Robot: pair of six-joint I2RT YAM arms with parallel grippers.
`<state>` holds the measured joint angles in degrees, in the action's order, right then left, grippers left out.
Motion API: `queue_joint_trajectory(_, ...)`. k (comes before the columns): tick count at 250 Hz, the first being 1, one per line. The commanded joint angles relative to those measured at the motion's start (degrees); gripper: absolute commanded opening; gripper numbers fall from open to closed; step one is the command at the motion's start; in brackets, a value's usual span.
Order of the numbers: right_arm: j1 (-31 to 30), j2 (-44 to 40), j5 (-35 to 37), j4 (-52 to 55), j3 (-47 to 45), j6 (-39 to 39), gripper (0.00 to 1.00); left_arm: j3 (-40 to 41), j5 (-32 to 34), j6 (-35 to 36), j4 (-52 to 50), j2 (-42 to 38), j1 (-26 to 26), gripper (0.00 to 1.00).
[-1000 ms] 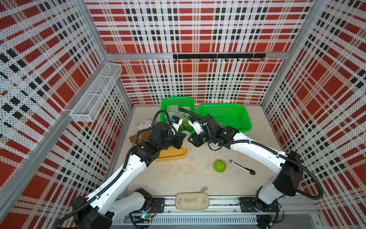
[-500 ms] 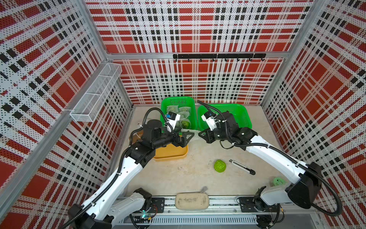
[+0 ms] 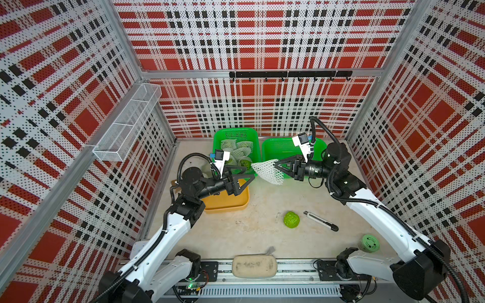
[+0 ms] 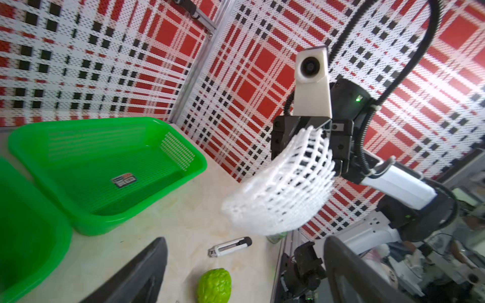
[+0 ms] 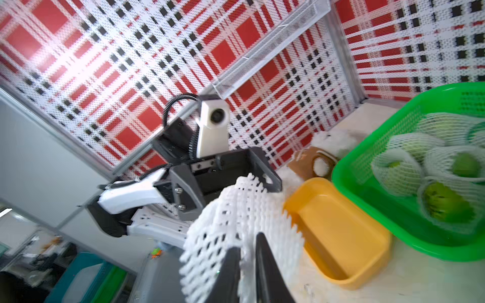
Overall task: Sleeve custard apples in foam nets
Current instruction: Open the foam net.
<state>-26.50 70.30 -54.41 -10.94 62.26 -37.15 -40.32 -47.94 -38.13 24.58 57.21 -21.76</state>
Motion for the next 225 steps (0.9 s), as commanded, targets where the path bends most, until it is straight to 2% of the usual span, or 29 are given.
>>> queue_joint_trajectory(1,0.5,1.6,-7.1,-26.7,-0.9,-18.4,0.14,2.7,-5.6,-10.7,25.6,2.5,-1.7,0.92)
queue_joint_trajectory(21,0.5,3.7,-8.3,-36.4,-1.1,-26.5,0.14,2.8,-6.9,-13.6,33.6,5.7,-3.3,0.87)
queue_joint_trajectory(42,0.5,5.3,-9.1,-41.3,-1.1,-31.4,0.14,2.6,-6.5,-18.2,42.2,9.5,-3.8,0.73)
queue_joint_trajectory(59,0.4,4.9,-9.0,-39.0,-1.6,-29.9,0.14,2.2,-6.1,-23.0,51.5,12.8,-3.8,0.68)
queue_joint_trajectory(72,0.3,3.9,-8.5,-34.5,-1.8,-26.7,0.14,0.8,-6.4,-23.3,51.5,14.1,-4.3,0.65)
queue_joint_trajectory(88,0.1,3.1,-8.2,-28.9,-1.3,-22.8,0.14,0.0,-6.4,-22.0,51.4,14.7,-5.2,0.71)
queue_joint_trajectory(97,0.0,2.6,-7.9,-26.7,-1.1,-21.2,0.14,0.0,-5.9,-21.3,51.4,14.6,-5.4,0.70)
queue_joint_trajectory(147,0.0,0.0,-5.3,-12.4,0.6,-10.8,0.16,-0.7,-6.1,-20.7,51.2,14.4,-5.1,0.26)
queue_joint_trajectory(168,0.0,-1.2,-3.5,-5.7,1.4,-5.6,0.28,-0.2,-6.3,-21.2,51.0,14.3,-4.5,0.00)
queue_joint_trajectory(191,0.0,-2.7,-1.7,3.1,3.0,1.3,0.50,0.5,-6.4,-22.1,51.0,14.1,-3.2,0.00)
queue_joint_trajectory(225,1.4,-5.9,1.2,16.6,5.7,10.8,0.71,0.8,-9.1,-22.1,51.0,13.4,-2.1,0.00)
